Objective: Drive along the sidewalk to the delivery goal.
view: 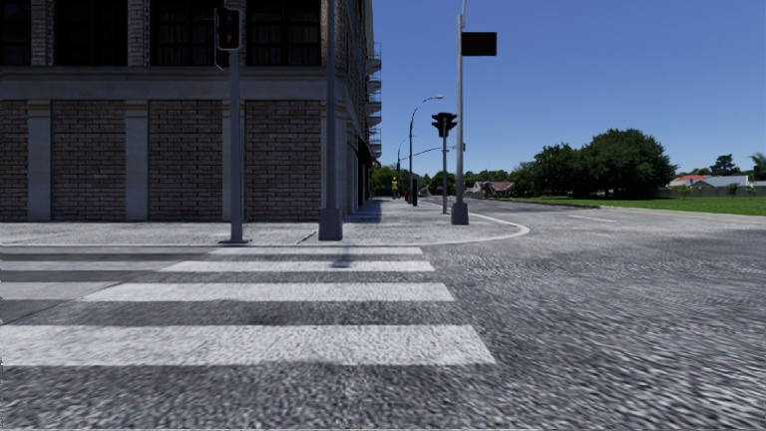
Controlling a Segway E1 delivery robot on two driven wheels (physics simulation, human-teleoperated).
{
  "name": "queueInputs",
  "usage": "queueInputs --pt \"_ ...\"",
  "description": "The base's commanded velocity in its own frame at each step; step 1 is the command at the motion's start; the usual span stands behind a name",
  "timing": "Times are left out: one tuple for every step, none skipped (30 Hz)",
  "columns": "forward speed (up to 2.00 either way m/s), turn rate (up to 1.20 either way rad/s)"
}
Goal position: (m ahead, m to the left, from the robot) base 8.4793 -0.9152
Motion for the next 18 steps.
queueInputs --pt "1.40 0.00" --pt "1.40 0.00" --pt "1.40 0.00" --pt "1.40 0.00" --pt "1.50 0.00" --pt "2.00 0.00" --pt "2.00 0.00" --pt "2.00 0.00" --pt "2.00 0.00" --pt "2.00 0.00" --pt "2.00 0.00" --pt "2.00 0.00" --pt "2.00 0.00" --pt "2.00 0.00" --pt "2.00 0.00" --pt "2.00 0.00" --pt "2.00 0.00" --pt "2.00 0.00"
